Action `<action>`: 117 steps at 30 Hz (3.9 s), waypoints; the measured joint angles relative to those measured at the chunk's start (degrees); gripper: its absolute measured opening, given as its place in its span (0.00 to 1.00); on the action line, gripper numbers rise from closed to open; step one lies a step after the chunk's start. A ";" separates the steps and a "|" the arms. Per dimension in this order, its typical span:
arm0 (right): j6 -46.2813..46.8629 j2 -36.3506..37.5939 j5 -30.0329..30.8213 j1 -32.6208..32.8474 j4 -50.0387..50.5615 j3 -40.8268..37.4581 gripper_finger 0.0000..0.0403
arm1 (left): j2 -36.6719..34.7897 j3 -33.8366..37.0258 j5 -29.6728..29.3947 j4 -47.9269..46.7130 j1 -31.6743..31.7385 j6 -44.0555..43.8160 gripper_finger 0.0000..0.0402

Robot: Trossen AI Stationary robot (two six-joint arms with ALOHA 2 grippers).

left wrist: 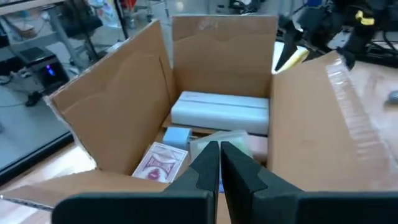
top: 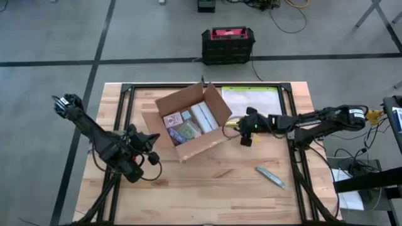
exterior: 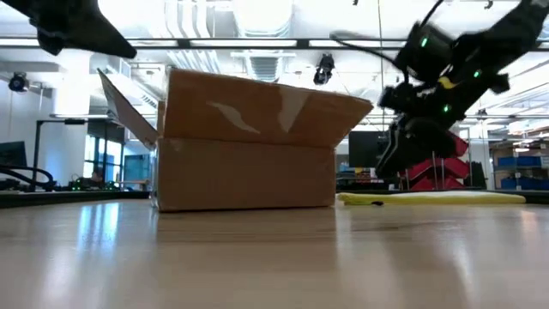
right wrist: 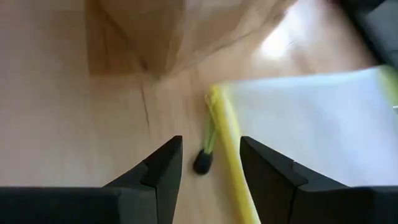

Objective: Unpack boxes
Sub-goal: Open the brown box using the gray cutter, then open the transparent zip bag

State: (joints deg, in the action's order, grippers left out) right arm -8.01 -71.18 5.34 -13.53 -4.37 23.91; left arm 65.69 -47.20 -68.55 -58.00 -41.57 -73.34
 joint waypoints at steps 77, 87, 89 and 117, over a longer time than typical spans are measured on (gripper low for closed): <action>-8.07 11.08 5.62 21.21 30.49 37.80 0.00 | 22.70 -30.47 54.51 49.23 37.01 101.18 0.46; -7.60 10.46 6.38 22.24 31.25 38.34 0.00 | 29.98 -40.44 57.48 42.58 39.88 102.54 0.50; -7.56 10.47 6.39 22.79 31.29 38.46 0.00 | 30.84 -40.71 58.84 42.47 40.75 103.20 0.48; -0.51 10.13 27.63 23.28 40.94 42.21 0.25 | 32.32 -41.18 63.23 50.01 49.77 94.59 0.00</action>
State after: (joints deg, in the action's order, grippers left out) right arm -8.52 -61.05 32.97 9.76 36.56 66.12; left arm 98.01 -88.38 -5.31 -7.99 8.21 21.25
